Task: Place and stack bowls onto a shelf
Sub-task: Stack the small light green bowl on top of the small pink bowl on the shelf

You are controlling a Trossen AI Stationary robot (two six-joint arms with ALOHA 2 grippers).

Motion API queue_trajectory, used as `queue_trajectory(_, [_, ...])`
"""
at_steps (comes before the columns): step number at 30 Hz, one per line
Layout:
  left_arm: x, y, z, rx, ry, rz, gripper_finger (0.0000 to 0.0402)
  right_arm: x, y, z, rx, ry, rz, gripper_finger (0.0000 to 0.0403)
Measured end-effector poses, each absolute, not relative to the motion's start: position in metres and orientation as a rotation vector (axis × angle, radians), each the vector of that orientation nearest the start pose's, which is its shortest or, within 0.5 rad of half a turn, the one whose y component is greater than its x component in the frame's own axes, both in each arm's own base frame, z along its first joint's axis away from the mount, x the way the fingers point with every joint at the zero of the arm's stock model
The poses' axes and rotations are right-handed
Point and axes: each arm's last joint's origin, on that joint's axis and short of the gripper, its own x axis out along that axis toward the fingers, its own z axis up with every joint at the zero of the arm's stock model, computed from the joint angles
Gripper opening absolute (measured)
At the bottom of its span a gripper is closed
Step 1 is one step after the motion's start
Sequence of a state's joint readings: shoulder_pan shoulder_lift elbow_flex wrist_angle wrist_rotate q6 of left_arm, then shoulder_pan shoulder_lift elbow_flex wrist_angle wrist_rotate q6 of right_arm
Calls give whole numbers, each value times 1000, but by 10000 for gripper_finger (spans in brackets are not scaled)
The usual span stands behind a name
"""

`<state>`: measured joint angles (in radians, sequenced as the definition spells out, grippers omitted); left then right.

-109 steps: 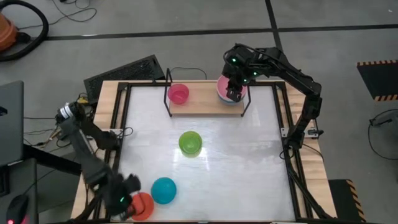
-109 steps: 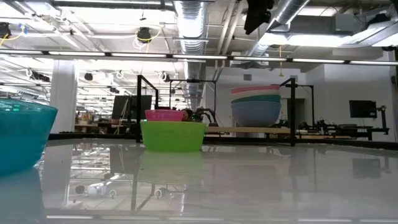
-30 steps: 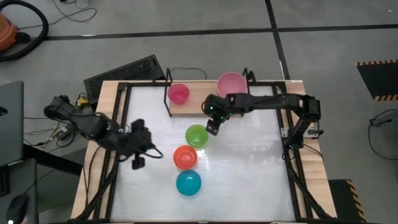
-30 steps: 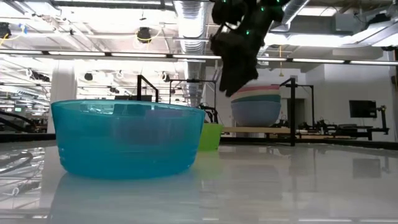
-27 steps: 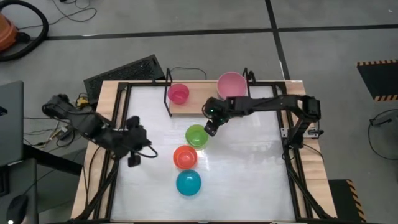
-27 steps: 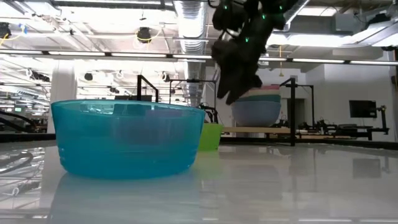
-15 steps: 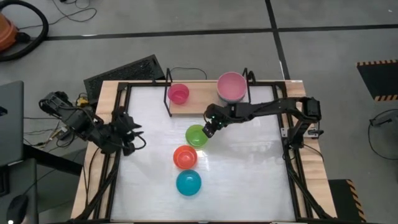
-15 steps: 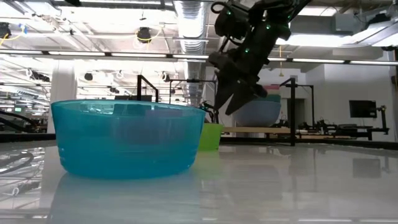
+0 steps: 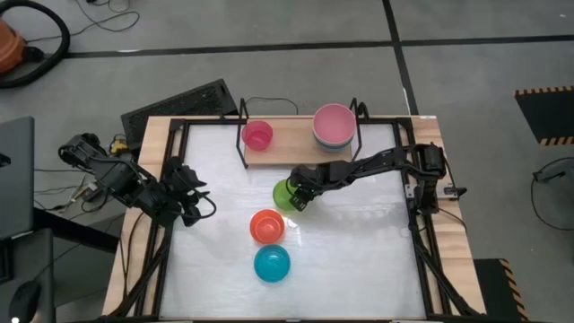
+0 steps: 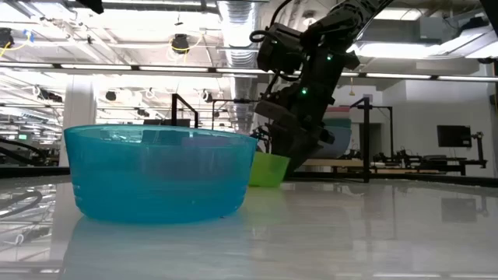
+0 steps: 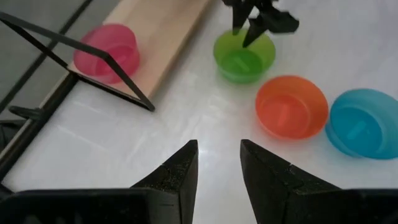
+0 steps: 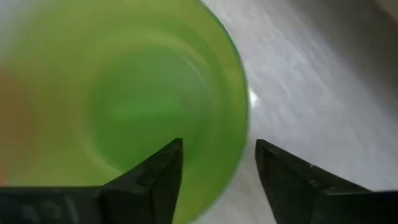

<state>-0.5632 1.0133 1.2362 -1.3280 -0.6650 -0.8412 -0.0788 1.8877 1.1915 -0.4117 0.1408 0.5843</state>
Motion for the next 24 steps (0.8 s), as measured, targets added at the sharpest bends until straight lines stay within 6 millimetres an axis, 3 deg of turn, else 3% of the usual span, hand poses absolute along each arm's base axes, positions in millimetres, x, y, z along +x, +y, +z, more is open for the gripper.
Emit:
queue_trajectory(3, [136,-66,357,-165,801,437,108,371,-33,158,520,1011,-517,170])
queue_trajectory(8, [139,-67,353,-127,840,446,108,370,-37,162,547,1010,-514,29])
queue_trajectory(13, [137,-66,353,-120,845,463,108,381,-42,188,518,994,-494,24])
queue_trajectory(17, [133,-63,355,-127,829,463,108,398,-54,233,442,903,-489,23])
queue_trajectory(24, [127,-59,356,-109,824,482,108,402,-104,305,220,726,-706,23])
